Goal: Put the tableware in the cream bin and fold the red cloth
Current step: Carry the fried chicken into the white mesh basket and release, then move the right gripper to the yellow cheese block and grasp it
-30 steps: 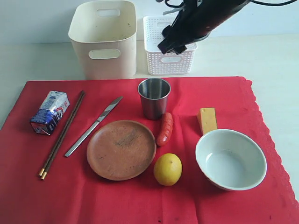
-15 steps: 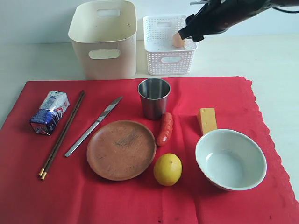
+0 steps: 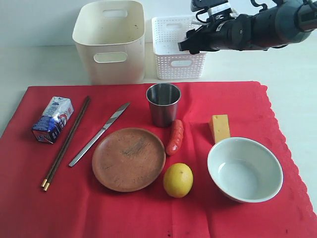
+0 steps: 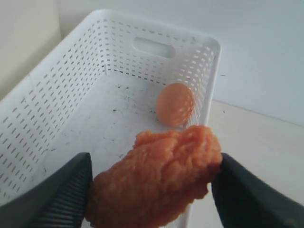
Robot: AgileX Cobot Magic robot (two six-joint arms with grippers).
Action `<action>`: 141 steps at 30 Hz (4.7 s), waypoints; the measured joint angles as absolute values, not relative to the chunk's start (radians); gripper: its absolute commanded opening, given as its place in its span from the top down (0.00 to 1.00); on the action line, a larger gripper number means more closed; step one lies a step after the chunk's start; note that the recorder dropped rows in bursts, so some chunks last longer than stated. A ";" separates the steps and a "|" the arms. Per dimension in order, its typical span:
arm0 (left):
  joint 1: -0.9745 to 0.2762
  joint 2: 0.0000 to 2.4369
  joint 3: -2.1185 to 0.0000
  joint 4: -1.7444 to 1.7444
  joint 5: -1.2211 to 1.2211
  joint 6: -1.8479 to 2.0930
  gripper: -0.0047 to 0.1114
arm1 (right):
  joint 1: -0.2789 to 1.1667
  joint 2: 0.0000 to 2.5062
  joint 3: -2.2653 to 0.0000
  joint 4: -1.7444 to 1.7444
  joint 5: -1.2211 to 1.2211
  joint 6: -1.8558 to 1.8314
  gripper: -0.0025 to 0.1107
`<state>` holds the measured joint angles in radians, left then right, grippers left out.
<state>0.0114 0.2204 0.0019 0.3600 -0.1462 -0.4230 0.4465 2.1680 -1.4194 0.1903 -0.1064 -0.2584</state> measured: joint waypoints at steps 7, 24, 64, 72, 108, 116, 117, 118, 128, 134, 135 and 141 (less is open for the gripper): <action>0.011 0.220 0.002 0.360 -0.146 -0.423 0.95 | 0.446 2.192 -1.441 0.252 -0.108 -0.258 0.80; 0.011 0.220 0.002 0.360 -0.146 -0.423 0.95 | 0.446 2.198 -1.441 0.263 -0.076 -0.258 0.22; 0.011 0.220 0.002 0.360 -0.146 -0.423 0.95 | 0.446 1.821 -1.275 0.263 0.033 -0.188 0.98; 0.011 0.220 0.002 0.360 -0.146 -0.423 0.95 | 0.446 1.684 -1.109 0.263 -0.052 -0.177 0.98; 0.011 0.220 0.002 0.360 -0.146 -0.423 0.95 | 0.695 1.463 -0.795 0.237 0.191 -0.216 0.98; 0.011 0.220 0.002 0.360 -0.146 -0.423 0.95 | 0.708 1.505 -0.797 0.192 0.243 -0.171 0.81; 0.011 0.220 0.002 0.360 -0.146 -0.423 0.95 | 0.708 1.513 -0.802 0.165 0.247 -0.144 0.75; 0.011 0.220 0.002 0.360 -0.146 -0.423 0.95 | 0.708 1.523 -0.808 0.128 0.250 -0.102 0.70; 0.011 0.220 0.002 0.360 -0.146 -0.423 0.95 | 0.708 1.704 -0.854 -0.732 0.418 0.850 0.42; 0.011 0.220 0.002 0.360 -0.146 -0.423 0.95 | 0.702 1.865 -0.905 -0.760 0.402 0.920 0.42; 0.011 0.220 0.002 0.360 -0.146 -0.423 0.95 | 0.700 1.877 -0.907 -0.760 0.400 0.922 0.43; 0.011 0.220 0.002 0.360 -0.146 -0.423 0.95 | 0.683 1.910 -0.907 -0.774 0.394 0.926 0.61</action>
<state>0.0114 0.2204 0.0019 0.3600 -0.1462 -0.4230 0.6833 1.9098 -0.9072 -0.7739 0.3940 0.9257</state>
